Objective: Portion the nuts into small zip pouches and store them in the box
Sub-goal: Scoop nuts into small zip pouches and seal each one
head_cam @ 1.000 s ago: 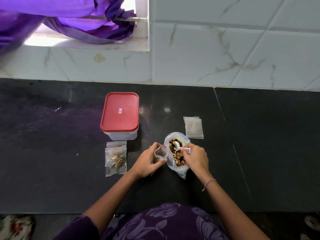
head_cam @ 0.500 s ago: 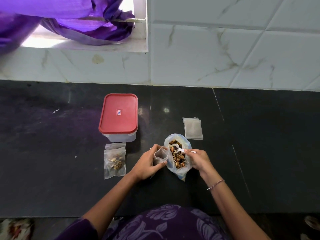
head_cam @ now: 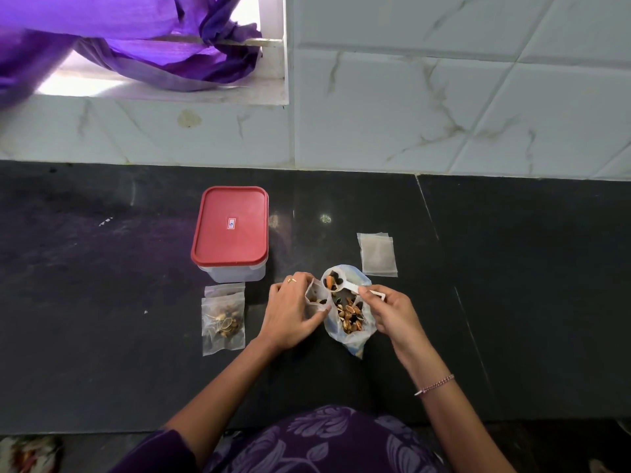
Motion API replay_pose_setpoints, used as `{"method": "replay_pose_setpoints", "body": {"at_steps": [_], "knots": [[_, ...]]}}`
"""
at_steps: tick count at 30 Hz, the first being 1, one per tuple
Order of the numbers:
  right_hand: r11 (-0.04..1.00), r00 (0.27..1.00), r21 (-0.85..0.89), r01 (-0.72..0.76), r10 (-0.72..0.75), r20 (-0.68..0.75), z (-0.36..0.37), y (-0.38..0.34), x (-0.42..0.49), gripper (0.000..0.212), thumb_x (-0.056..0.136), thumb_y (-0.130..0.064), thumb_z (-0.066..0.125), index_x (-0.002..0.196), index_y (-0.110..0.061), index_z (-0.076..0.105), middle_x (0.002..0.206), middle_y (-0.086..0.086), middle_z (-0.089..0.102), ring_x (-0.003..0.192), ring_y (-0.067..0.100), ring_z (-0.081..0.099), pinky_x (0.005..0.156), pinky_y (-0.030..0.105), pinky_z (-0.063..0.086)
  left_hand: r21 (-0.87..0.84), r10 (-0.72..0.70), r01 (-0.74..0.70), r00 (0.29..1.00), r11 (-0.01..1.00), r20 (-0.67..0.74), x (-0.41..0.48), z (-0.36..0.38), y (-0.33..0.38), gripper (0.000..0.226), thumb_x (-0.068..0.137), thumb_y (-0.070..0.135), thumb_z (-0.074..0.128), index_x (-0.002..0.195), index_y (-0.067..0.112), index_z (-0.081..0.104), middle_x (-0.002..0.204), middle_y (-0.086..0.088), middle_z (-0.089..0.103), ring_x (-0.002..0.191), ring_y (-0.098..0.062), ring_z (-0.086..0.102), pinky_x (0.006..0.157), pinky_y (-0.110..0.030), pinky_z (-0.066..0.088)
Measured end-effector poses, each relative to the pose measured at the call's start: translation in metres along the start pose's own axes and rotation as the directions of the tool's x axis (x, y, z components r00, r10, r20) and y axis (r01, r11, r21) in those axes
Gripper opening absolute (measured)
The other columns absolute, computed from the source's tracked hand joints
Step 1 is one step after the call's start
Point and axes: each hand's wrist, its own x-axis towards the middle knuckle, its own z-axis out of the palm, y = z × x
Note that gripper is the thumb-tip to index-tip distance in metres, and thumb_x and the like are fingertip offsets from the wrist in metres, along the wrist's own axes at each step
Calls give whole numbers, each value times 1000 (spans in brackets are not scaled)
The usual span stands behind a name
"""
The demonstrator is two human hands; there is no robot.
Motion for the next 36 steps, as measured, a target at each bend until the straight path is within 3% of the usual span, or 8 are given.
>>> {"method": "replay_pose_setpoints", "body": {"at_steps": [2, 5, 8, 10, 20, 26, 32, 36], "knots": [[934, 973, -289, 210, -228, -30, 5, 2, -1, 10, 87, -29, 66, 91, -23, 73, 72, -7, 71, 73, 7, 68, 62, 23, 55, -1, -6, 6, 999, 1000, -33, 2, 0, 2, 43, 82, 59, 49, 107, 24, 49, 105, 10, 53, 95, -6, 50, 87, -33, 36], [490, 791, -724, 485, -598, 125, 7, 12, -3, 13, 86, -36, 64, 94, -29, 72, 81, -10, 70, 72, 5, 65, 61, 26, 54, -15, -12, 11, 997, 1000, -72, 5, -2, 6, 40, 80, 56, 50, 103, 24, 49, 101, 10, 52, 90, -7, 49, 83, -34, 36], [31, 587, -815, 579, -709, 390, 10, 22, -3, 16, 87, -28, 58, 97, -22, 69, 82, -7, 66, 70, 9, 63, 53, 26, 54, -21, -12, 10, 996, 1000, -83, 6, -2, 10, 40, 75, 52, 49, 101, 22, 49, 99, 10, 54, 88, -10, 50, 82, -37, 37], [-74, 528, -810, 582, -723, 446, 10, 24, -3, 18, 87, -27, 55, 95, -19, 69, 78, -5, 63, 67, 11, 61, 49, 26, 52, -8, -5, 4, 996, 1000, -89, 7, -2, 11, 39, 73, 51, 49, 101, 22, 49, 98, 9, 54, 88, -11, 50, 83, -38, 38], [700, 783, -501, 508, -618, -69, 11, 12, -7, 14, 82, -25, 72, 94, -21, 74, 82, -11, 70, 75, 1, 65, 63, 22, 54, 3, 0, 0, 996, 1000, -89, 10, 0, 8, 41, 82, 54, 53, 108, 23, 48, 100, 9, 53, 91, -6, 49, 84, -29, 32], [340, 707, -769, 541, -679, 198, 8, 20, -8, 16, 82, -30, 68, 96, -25, 72, 87, -13, 67, 77, 2, 62, 64, 22, 54, -17, 37, -39, 995, 999, -96, 11, -1, 10, 39, 78, 49, 58, 105, 23, 46, 99, 8, 54, 89, -9, 51, 88, -35, 37], [799, 820, -514, 313, -500, -277, 3, 24, 3, 13, 93, -30, 56, 95, -22, 66, 88, -9, 63, 81, 6, 61, 60, 17, 45, 12, 15, -14, 993, 1000, -114, 10, 1, 7, 42, 83, 52, 57, 109, 20, 47, 100, 8, 54, 90, -9, 51, 90, -35, 37], [665, 916, -743, 75, -341, -213, 1, 46, 19, 30, 96, -34, 49, 115, -17, 64, 100, -7, 51, 91, 8, 52, 61, 17, 40, 6, 13, -13, 992, 1000, -128, 8, -1, 8, 43, 83, 53, 55, 109, 19, 48, 99, 8, 54, 89, -9, 51, 90, -35, 38]]}}
